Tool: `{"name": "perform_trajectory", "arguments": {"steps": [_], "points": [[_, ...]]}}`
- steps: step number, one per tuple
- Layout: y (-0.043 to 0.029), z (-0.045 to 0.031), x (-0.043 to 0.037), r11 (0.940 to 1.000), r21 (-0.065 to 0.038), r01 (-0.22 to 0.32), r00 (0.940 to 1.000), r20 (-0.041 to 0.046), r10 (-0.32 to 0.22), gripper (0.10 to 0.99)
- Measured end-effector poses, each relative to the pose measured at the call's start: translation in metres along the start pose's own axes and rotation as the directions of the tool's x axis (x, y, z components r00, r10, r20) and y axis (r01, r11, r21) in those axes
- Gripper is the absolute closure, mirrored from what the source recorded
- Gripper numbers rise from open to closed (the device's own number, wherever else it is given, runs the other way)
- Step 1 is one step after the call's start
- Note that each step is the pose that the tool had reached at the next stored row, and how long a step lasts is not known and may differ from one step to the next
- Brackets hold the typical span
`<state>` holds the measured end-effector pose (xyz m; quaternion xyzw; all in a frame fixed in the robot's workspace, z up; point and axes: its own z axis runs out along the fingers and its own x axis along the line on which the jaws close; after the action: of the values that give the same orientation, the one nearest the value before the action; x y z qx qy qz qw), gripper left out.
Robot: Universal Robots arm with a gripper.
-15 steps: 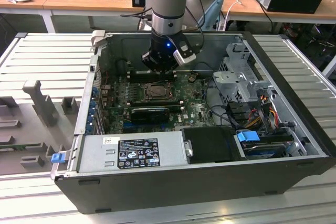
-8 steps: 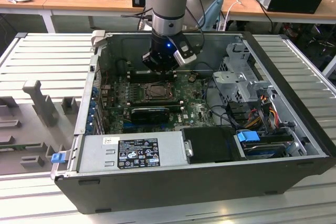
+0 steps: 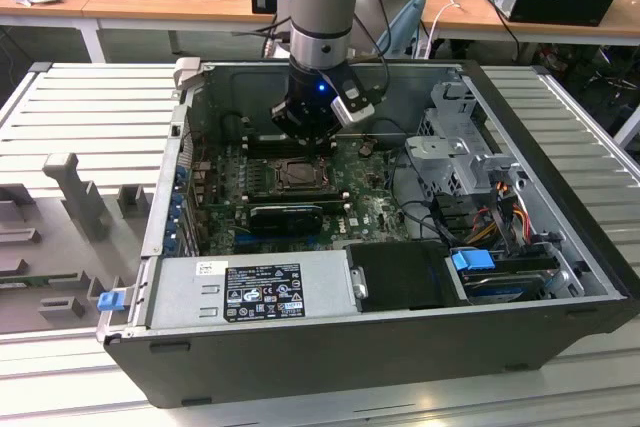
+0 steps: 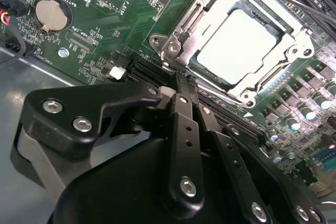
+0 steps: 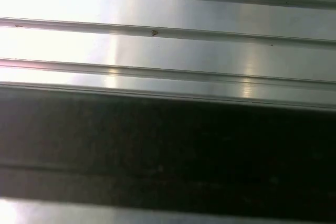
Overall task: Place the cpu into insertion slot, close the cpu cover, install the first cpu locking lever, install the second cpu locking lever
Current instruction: 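Install the first cpu locking lever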
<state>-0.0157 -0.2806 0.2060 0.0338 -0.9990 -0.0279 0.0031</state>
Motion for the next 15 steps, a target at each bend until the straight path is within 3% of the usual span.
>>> {"name": "perform_trajectory", "arguments": {"steps": [6, 8, 15], "points": [[0.0005, 0.0031, -0.0002, 0.9998, 0.020, 0.000, 1.0000, -0.0011, 0.000, 0.980], [0.0004, 0.0037, -0.0002, 0.9998, 0.021, 0.000, 1.0000, -0.0015, 0.000, 0.980], [0.0004, 0.0035, -0.0002, 1.0000, 0.005, 0.000, 1.0000, -0.0003, 0.000, 0.980]]}}
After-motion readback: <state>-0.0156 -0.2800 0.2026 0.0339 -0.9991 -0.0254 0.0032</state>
